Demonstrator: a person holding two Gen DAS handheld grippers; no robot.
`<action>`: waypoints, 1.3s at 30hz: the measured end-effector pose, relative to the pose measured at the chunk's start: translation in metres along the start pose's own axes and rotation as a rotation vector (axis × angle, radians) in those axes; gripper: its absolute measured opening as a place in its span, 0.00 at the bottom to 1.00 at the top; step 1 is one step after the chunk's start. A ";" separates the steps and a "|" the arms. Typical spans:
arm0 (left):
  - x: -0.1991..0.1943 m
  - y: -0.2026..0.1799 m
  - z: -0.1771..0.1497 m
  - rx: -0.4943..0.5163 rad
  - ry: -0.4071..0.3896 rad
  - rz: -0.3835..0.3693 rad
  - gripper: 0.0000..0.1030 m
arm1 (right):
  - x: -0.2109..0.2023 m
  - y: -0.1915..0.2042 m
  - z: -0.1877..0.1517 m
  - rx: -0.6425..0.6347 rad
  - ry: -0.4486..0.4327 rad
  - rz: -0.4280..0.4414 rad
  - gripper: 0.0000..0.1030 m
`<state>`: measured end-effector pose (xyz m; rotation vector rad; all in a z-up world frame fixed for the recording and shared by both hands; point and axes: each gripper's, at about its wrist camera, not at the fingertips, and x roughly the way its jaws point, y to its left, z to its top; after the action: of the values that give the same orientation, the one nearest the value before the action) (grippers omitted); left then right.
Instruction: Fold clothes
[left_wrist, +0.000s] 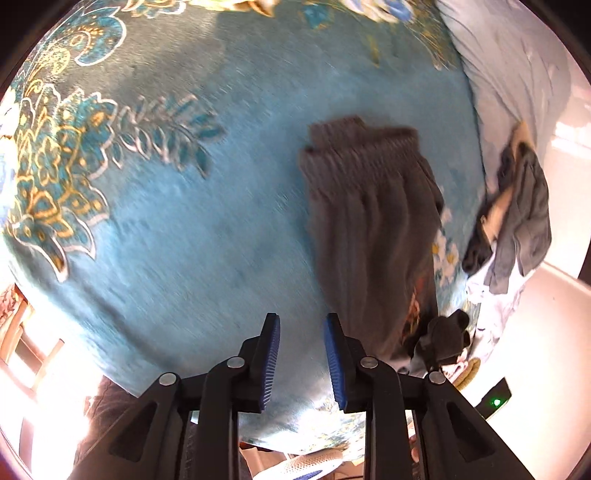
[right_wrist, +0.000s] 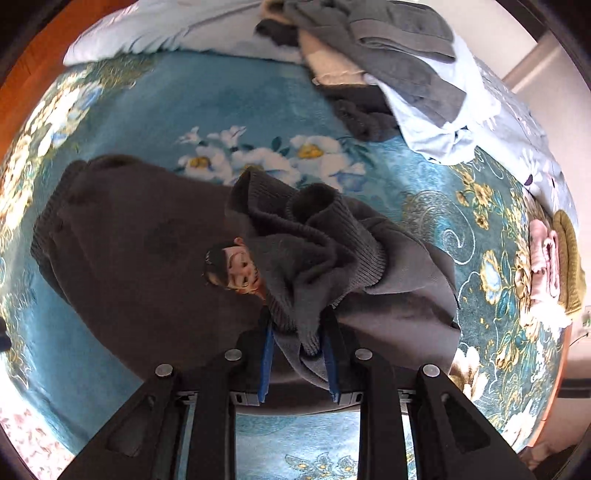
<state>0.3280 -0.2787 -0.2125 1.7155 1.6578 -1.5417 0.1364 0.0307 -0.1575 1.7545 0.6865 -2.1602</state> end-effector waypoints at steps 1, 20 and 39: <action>0.000 0.002 0.005 -0.003 0.000 -0.007 0.27 | 0.002 0.005 0.002 -0.005 0.011 -0.006 0.28; 0.057 -0.026 0.090 0.156 -0.062 -0.145 0.69 | -0.026 0.004 0.002 0.045 0.098 0.076 0.42; 0.082 -0.021 0.085 0.012 -0.095 -0.200 0.55 | -0.041 0.002 -0.003 0.018 0.149 0.044 0.42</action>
<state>0.2505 -0.2969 -0.3017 1.4951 1.8208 -1.6958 0.1496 0.0269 -0.1186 1.9361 0.6588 -2.0291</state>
